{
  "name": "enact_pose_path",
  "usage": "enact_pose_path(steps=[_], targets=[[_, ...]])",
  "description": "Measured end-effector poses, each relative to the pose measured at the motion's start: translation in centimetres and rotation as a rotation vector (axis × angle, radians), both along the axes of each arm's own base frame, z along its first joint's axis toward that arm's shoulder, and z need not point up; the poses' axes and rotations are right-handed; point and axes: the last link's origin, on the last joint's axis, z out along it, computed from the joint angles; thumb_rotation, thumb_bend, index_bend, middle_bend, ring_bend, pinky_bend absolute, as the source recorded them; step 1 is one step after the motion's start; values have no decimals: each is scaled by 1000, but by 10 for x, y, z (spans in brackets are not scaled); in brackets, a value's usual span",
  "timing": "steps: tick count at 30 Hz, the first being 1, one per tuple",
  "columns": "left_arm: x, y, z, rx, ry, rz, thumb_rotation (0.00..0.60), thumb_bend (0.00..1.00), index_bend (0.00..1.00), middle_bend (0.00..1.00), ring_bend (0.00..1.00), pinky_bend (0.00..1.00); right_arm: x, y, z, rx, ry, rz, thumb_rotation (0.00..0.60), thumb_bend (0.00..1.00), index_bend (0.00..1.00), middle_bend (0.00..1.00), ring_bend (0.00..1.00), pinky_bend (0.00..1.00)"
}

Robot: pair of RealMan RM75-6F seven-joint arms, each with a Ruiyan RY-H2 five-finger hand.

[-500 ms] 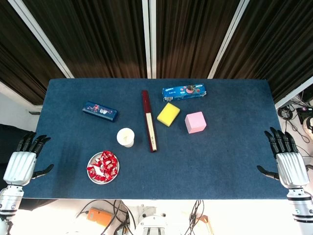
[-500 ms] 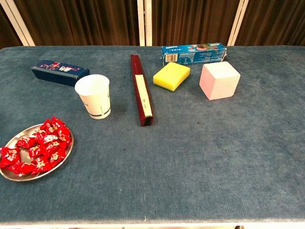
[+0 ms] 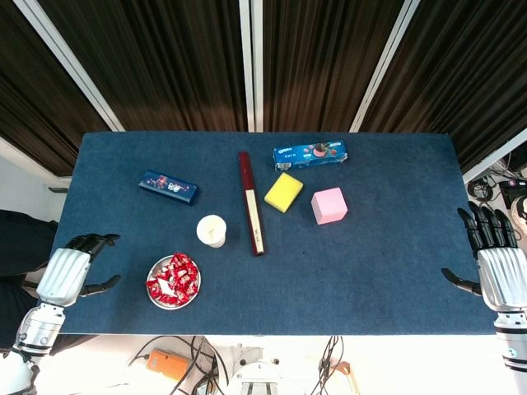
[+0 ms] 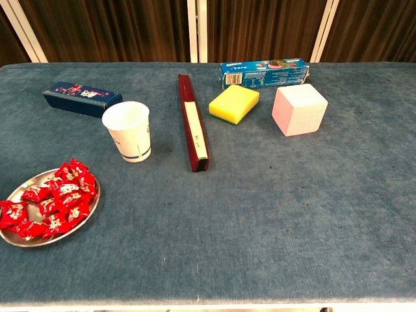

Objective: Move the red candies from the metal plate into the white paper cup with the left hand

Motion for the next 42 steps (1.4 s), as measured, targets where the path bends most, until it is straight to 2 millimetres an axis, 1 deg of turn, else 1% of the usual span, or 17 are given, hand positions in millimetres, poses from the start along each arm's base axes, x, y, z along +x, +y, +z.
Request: enact_pose_path(steps=[2, 5, 8, 10, 16, 23, 32, 42], targets=[[9, 5, -8, -45, -9, -29, 600, 112, 329, 761, 686, 566, 2, 1, 3, -13, -2, 15, 600, 165, 0, 0, 0, 0], [23, 14, -24, -107, -21, -59, 600, 133, 368, 865, 773, 686, 2, 1, 4, -14, -11, 26, 600, 165, 0, 0, 0, 0], [36, 22, -43, -159, -34, -83, 600, 154, 396, 932, 835, 735, 1, 0, 3, -3, -9, 23, 600, 165, 0, 0, 0, 0], [44, 26, -56, -191, -39, -90, 600, 162, 403, 955, 861, 747, 1, -1, 1, 3, -7, 21, 600, 164, 0, 0, 0, 0], [56, 37, -83, -248, -24, -66, 600, 166, 403, 965, 874, 748, 1, -3, 1, 4, -3, 16, 600, 165, 0, 0, 0, 0], [62, 36, -104, -279, 15, -62, 600, 166, 406, 965, 875, 748, -2, -4, -1, 11, -6, -4, 600, 165, 0, 0, 0, 0], [51, 32, -119, -284, 78, -9, 600, 168, 424, 965, 874, 748, -4, -5, -3, 14, -8, -9, 600, 164, 0, 0, 0, 0], [43, 31, -125, -280, 104, 20, 600, 195, 452, 965, 874, 748, -4, -6, -5, 21, -10, -14, 600, 164, 0, 0, 0, 0]])
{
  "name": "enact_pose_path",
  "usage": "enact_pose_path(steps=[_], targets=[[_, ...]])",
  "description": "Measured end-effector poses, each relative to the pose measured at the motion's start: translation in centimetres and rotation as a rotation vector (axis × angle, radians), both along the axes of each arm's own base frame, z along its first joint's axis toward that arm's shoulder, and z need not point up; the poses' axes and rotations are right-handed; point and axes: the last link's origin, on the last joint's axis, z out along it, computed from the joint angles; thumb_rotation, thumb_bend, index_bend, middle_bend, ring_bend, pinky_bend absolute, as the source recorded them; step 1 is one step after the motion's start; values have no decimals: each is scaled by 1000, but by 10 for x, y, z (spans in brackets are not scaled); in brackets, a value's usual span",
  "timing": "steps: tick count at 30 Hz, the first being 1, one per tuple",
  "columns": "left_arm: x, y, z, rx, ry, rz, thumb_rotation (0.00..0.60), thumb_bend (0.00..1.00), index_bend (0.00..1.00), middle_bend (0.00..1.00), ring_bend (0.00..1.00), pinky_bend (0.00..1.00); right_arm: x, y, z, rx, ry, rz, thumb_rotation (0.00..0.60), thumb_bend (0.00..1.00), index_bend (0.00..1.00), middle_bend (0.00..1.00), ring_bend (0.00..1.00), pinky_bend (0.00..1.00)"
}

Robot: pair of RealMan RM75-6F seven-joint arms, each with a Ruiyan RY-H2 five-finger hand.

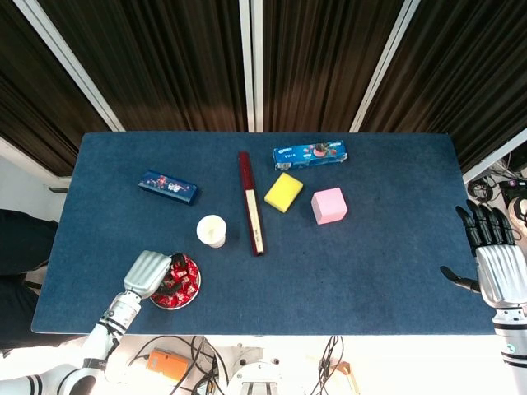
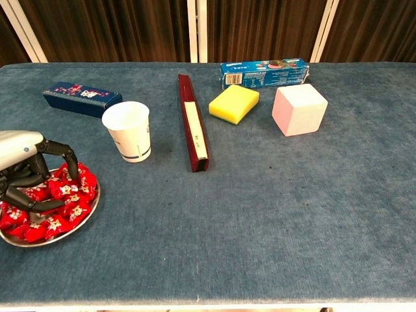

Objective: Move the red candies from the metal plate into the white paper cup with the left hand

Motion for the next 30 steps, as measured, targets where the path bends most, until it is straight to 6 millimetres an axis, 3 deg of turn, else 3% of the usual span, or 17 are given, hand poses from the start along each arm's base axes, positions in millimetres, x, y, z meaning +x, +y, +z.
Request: enact_pose_path(steps=[5, 11, 20, 24, 30], targets=[[-3, 0, -1, -1, 8, 5, 597, 221, 472, 965, 874, 748, 0, 0, 0, 0, -1, -2, 600, 164, 0, 3, 0, 0], [-6, 1, -4, -20, 16, 11, 532, 296, 512, 965, 874, 748, 0, -1, -1, 4, -3, -5, 600, 164, 0, 13, 0, 0], [-10, 4, -4, -19, -4, 23, 533, 357, 599, 970, 881, 748, -1, -3, -3, 10, -10, -12, 600, 164, 0, 25, 0, 0], [-9, 4, 5, -1, -30, 28, 530, 358, 599, 970, 880, 748, -2, -4, -4, 12, -13, -10, 600, 164, 0, 28, 0, 0], [7, 11, 35, 82, -147, 9, 522, 362, 598, 970, 881, 748, -2, -3, -4, 7, -14, -7, 600, 164, 0, 32, 0, 0]])
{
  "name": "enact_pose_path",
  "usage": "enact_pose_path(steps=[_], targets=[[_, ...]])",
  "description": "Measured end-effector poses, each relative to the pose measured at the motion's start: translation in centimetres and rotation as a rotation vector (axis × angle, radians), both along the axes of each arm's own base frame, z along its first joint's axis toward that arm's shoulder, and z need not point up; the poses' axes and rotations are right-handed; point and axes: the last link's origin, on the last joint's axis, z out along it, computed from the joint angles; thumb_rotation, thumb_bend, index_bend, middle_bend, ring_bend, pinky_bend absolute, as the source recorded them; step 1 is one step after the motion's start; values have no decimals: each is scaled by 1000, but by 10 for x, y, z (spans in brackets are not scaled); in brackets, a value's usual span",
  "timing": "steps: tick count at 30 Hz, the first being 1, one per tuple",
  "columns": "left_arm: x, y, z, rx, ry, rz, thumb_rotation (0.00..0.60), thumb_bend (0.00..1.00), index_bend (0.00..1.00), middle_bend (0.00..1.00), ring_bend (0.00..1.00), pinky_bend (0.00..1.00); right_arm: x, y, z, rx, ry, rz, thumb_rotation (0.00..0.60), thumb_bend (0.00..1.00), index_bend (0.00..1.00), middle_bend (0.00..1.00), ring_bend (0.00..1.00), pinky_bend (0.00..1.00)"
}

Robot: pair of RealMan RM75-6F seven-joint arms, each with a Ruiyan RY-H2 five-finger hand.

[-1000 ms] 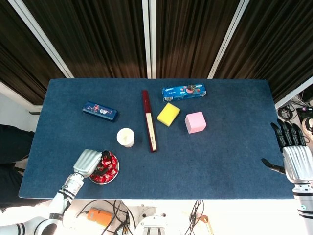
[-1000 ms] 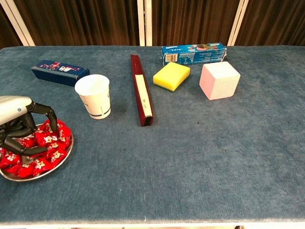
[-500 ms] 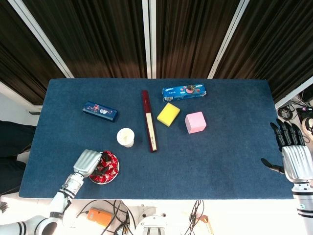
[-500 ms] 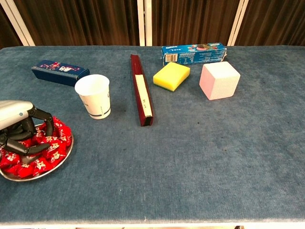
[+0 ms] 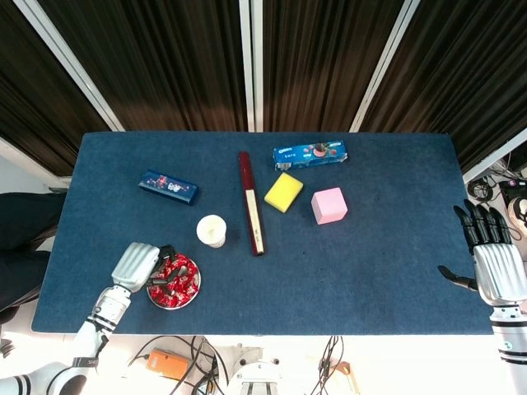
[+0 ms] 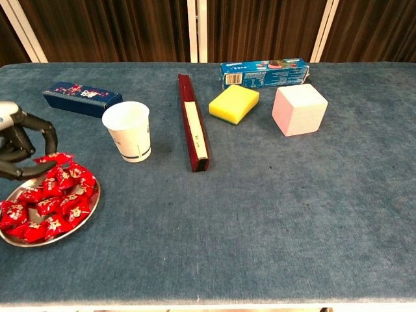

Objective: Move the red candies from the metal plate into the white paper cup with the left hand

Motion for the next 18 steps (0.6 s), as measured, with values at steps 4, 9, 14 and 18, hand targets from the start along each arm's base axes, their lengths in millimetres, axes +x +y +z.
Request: enact_pose_path(steps=[4, 9, 14, 18], targets=[[22, 22, 11, 49, -61, -54, 522, 365, 598, 970, 880, 748, 0, 2, 2, -7, -1, 0, 600, 164, 0, 33, 0, 0], [54, 51, 6, 52, -95, -126, 521, 355, 598, 970, 881, 748, -1, 5, 3, -13, -2, -6, 600, 164, 0, 34, 0, 0], [71, 73, -7, 26, -67, -142, 523, 345, 574, 970, 879, 748, -5, 6, 4, -17, -8, -20, 600, 165, 0, 34, 0, 0], [71, 82, -15, -7, -20, -120, 523, 260, 483, 969, 875, 748, -7, 6, 4, -16, -10, -23, 600, 164, 0, 34, 0, 0]])
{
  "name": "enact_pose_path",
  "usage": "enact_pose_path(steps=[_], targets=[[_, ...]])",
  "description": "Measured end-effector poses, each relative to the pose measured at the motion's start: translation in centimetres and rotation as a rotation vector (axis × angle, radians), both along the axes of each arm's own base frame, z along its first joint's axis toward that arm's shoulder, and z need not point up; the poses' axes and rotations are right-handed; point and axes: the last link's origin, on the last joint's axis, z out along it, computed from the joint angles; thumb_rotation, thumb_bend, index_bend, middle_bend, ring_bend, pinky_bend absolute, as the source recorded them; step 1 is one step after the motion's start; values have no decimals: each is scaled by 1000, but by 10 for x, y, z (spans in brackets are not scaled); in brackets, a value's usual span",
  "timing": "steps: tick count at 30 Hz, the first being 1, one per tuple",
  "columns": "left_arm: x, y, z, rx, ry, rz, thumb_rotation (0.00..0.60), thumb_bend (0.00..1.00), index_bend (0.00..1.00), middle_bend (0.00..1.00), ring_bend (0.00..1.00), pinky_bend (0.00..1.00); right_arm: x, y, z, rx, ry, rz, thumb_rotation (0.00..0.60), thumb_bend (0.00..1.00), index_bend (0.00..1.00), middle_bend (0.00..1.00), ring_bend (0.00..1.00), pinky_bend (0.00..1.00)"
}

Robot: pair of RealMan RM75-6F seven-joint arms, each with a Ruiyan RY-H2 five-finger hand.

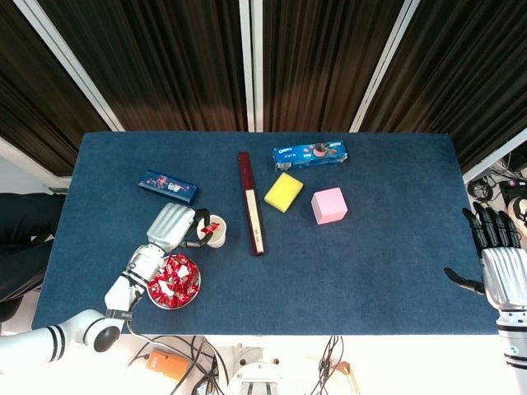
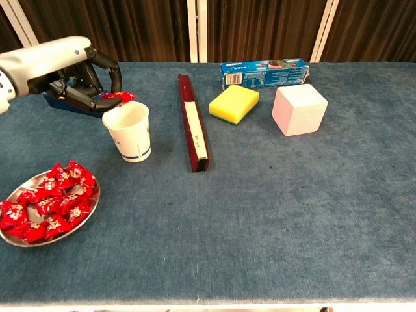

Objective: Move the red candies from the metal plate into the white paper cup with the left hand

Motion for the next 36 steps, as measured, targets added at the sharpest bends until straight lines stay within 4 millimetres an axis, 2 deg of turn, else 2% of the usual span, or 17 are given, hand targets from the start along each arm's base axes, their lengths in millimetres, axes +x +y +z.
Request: enact_pose_path(steps=[2, 5, 12, 16, 20, 23, 26, 31, 36], targets=[[-1, 2, -3, -10, 23, 13, 525, 198, 409, 968, 874, 748, 0, -1, -1, 3, -1, 0, 600, 164, 0, 34, 0, 0], [-4, 2, -3, -6, 47, 24, 523, 164, 334, 967, 873, 748, 0, -1, -2, 8, -2, 2, 600, 164, 0, 35, 0, 0], [-17, -9, 17, 80, 31, 50, 523, 166, 331, 966, 869, 748, 3, -2, -1, 4, -2, 15, 600, 164, 0, 39, 0, 0], [-36, -30, 37, 133, 4, 73, 523, 184, 346, 965, 867, 748, 5, -3, -2, 8, -3, 24, 600, 164, 0, 40, 0, 0], [-52, -55, 42, 114, -18, 83, 523, 187, 354, 966, 867, 748, 8, -4, -4, 12, -2, 36, 600, 164, 0, 40, 0, 0], [-57, -70, 35, 70, -20, 66, 521, 187, 354, 965, 867, 748, 9, -3, -5, 14, 0, 40, 600, 165, 0, 40, 0, 0], [-57, -76, 22, 24, -10, 48, 526, 187, 353, 966, 867, 748, 10, -3, -5, 16, 0, 40, 600, 164, 0, 41, 0, 0], [-50, -74, -4, -45, 35, 0, 547, 192, 354, 965, 868, 748, 9, 0, -3, 11, 0, 37, 600, 164, 0, 41, 0, 0], [-47, -68, -19, -74, 82, -24, 553, 194, 370, 966, 870, 748, 6, 2, -2, 9, -3, 27, 600, 164, 0, 41, 0, 0]])
